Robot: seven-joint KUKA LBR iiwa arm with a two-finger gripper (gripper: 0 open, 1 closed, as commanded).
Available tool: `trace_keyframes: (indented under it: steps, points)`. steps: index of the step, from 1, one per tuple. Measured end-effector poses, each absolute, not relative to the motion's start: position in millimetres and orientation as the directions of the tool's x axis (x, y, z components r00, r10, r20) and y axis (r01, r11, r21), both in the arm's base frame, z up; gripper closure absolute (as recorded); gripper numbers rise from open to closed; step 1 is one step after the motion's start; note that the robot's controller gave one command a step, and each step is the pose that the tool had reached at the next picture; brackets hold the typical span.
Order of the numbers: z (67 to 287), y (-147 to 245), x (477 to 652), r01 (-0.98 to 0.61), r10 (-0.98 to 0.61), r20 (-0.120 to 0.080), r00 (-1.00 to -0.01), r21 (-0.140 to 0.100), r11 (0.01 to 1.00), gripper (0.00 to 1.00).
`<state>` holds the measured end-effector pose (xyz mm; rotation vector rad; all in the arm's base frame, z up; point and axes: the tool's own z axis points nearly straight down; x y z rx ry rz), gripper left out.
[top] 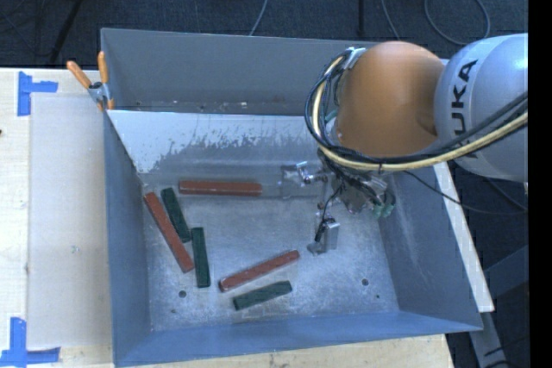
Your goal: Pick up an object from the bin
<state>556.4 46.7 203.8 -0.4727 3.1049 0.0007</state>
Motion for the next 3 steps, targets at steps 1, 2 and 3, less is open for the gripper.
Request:
trace_keyframes:
  steps: [1, 2, 3]
  points:
    - [68.1, 74.3, 499.3, -0.559, -0.559, 0.006, -0.829, 0.004, 0.829, 0.0]
    - [71.3, 74.4, 501.6, -0.559, -0.559, 0.0, -0.829, 0.001, 0.829, 1.0]
    - [220.2, 98.4, 517.2, -0.539, -0.539, -0.009, -0.842, -0.003, 0.842, 1.0]
